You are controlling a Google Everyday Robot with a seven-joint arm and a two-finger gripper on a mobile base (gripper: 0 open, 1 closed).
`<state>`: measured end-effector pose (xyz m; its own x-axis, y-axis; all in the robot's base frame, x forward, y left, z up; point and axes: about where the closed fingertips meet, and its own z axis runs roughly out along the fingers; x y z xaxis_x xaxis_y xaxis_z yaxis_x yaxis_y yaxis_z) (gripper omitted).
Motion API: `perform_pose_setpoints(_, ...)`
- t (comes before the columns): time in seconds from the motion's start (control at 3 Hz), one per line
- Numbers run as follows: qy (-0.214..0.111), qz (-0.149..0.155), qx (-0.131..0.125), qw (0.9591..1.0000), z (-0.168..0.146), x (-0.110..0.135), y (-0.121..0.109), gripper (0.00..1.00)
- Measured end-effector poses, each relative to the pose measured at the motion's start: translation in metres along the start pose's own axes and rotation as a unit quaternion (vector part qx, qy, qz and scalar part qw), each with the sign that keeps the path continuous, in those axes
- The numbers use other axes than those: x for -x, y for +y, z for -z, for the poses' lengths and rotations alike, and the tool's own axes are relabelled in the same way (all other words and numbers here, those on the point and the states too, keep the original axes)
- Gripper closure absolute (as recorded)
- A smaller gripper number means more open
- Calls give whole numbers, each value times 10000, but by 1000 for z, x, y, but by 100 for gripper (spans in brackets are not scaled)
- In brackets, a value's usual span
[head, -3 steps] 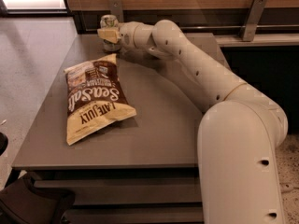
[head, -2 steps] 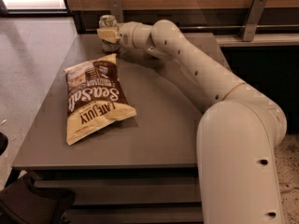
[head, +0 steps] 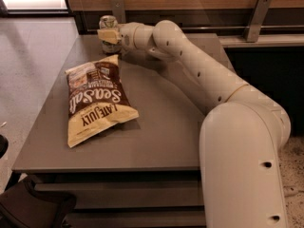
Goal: Knock 7up can over
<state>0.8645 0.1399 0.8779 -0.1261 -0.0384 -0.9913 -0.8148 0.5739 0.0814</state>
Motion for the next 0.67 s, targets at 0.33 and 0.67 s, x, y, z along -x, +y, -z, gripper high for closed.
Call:
perform_pose_setpoints(0.33, -32, 69, -14, 10000, 2, 7, 4, 100)
perform_pose_setpoints(0.67, -66, 180, -86, 9998, 9, 17, 8, 100)
